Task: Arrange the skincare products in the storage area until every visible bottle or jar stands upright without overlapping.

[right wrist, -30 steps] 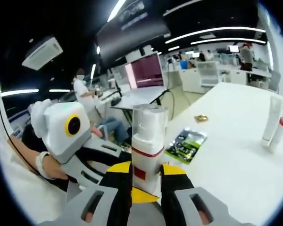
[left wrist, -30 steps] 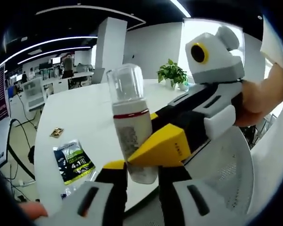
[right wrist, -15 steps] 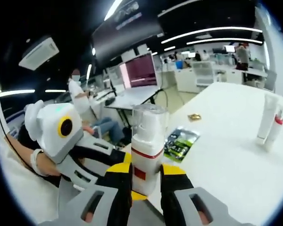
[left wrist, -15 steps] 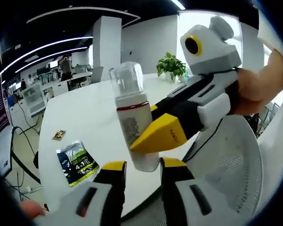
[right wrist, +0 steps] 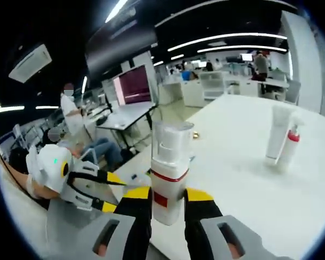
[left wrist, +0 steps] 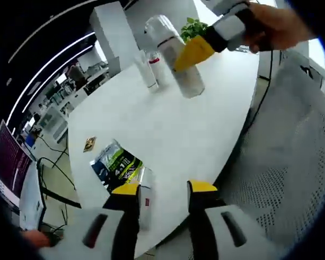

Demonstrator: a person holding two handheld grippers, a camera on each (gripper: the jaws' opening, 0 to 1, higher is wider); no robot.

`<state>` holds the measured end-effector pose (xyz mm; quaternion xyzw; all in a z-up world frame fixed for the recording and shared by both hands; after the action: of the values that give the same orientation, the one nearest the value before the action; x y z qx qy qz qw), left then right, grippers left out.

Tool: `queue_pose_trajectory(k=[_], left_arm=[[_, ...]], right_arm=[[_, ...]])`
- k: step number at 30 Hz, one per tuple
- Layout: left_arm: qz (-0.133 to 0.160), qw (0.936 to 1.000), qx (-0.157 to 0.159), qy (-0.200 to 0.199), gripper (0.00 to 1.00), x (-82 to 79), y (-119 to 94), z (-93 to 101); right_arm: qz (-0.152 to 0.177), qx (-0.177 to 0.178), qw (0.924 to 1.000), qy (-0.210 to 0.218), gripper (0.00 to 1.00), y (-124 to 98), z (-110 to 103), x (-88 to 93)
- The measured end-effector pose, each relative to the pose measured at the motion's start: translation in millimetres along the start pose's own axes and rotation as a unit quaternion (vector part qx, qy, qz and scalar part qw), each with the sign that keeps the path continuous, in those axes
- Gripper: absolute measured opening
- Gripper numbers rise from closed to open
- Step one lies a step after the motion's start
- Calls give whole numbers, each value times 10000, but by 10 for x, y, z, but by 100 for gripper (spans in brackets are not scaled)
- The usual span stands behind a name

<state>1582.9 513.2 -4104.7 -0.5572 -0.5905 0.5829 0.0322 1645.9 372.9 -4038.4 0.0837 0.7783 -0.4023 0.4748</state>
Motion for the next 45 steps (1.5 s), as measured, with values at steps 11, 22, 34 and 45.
queue_pose_trajectory(k=[11, 22, 34, 45], left_arm=[[-353, 9992, 145, -102, 30, 125, 50, 32], [-521, 9984, 171, -158, 27, 178, 75, 27], [-589, 9979, 227, -117, 24, 199, 81, 47], [-607, 9977, 274, -87, 22, 208, 89, 65]], right_arm=[[-71, 370, 9992, 112, 17, 171, 445, -68], [-309, 451, 9984, 162, 17, 239, 526, 70], [-308, 594, 9976, 189, 17, 270, 641, 89], [-327, 752, 9963, 248, 17, 263, 717, 126]])
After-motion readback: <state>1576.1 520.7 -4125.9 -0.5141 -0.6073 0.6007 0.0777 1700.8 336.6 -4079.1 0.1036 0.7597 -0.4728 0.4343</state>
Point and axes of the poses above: the point that each gripper's makers call its tool centre point, and the gripper's own axes: y roughly forward along the fingers, z roughly to its right, x roughly out of its underside, the point moved 3 cm from there along -y, roughly backward along the fingers, and after that the axes turned 3 degrees about -z, right-handed, at the moved point
